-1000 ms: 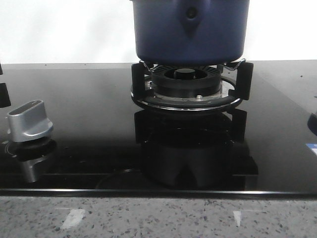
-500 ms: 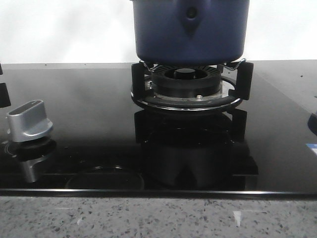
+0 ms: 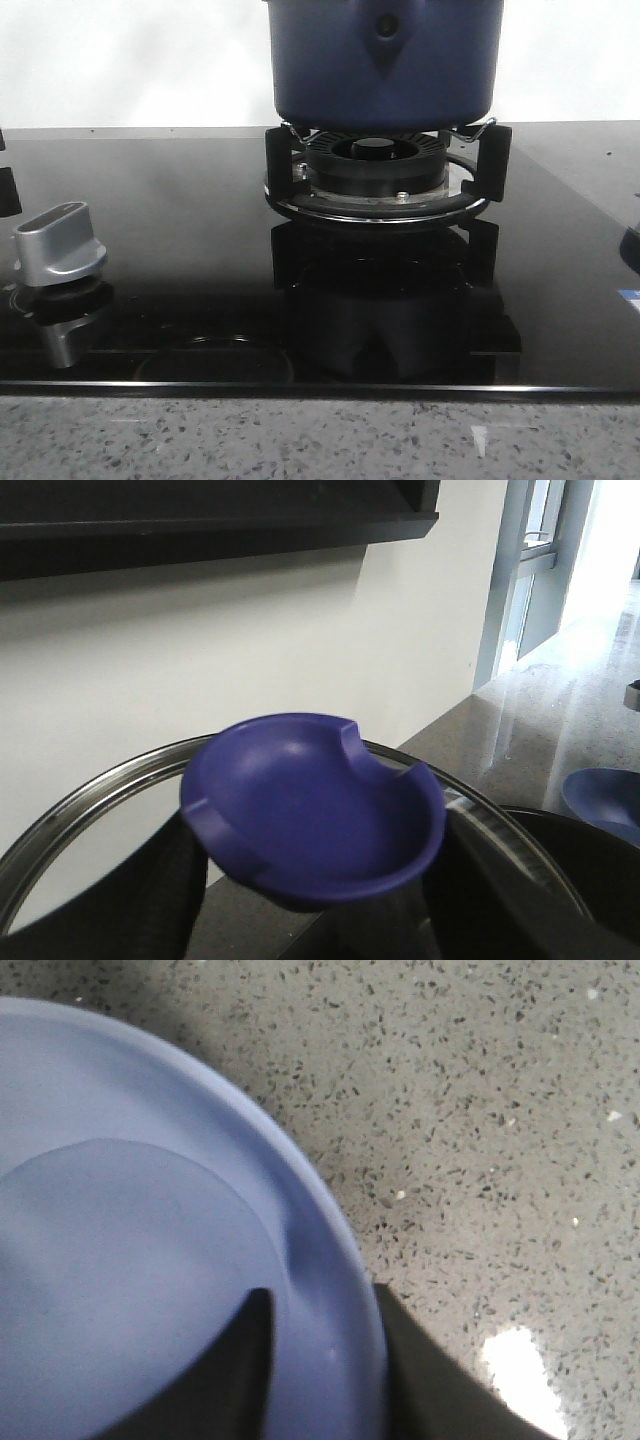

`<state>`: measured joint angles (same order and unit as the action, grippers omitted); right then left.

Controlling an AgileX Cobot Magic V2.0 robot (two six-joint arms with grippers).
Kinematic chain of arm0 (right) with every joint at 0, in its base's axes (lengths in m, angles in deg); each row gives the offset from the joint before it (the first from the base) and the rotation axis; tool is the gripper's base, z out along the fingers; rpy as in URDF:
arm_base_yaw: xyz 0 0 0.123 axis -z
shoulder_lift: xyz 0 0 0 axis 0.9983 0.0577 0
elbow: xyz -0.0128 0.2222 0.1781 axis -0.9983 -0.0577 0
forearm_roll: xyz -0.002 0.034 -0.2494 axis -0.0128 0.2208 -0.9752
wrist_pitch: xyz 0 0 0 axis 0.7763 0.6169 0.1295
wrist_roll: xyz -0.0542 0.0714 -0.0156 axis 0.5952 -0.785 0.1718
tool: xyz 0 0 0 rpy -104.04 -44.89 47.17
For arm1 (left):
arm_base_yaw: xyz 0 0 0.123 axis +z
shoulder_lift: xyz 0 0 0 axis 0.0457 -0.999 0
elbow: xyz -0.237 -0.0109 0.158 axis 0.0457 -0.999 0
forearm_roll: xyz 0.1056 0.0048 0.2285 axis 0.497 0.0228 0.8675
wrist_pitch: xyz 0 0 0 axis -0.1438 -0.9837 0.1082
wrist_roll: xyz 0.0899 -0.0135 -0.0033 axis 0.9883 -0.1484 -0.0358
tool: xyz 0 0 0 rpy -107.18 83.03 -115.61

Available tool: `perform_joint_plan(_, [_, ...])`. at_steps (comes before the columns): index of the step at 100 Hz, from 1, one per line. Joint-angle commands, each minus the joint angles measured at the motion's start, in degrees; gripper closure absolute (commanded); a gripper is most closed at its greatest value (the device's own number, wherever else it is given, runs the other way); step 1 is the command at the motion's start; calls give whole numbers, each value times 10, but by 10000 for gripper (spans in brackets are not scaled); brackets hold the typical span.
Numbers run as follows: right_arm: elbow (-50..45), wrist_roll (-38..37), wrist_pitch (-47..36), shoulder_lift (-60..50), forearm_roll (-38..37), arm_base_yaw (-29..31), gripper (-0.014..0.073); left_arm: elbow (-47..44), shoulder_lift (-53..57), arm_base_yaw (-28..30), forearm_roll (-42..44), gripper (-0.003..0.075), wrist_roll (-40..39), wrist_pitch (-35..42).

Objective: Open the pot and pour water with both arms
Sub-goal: 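Lift the light blue bowl with the right gripper toward the pot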

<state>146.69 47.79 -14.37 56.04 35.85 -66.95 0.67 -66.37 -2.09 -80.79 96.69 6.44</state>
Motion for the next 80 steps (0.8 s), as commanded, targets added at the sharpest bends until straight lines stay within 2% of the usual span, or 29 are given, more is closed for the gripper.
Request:
perform_joint_plan(1, [19,8,-22,-16,0,4,594,23,32,1,-55,461,-5,-17])
perform_joint_plan(8, [19,8,-22,-16,0,4,669,23,32,1,-55,461,-5,-17])
perform_joint_plan(26, [34,8,-2,-16,4,4,668,23,32,1,-55,461,-5,-17])
perform_joint_plan(44, [110,8,54,-16,30,-1,657,23,32,1,-55,461,-5,-17])
perform_joint_plan(80, [281,8,119,-10,37,-92,657,23,32,1,-55,461,-5,-17])
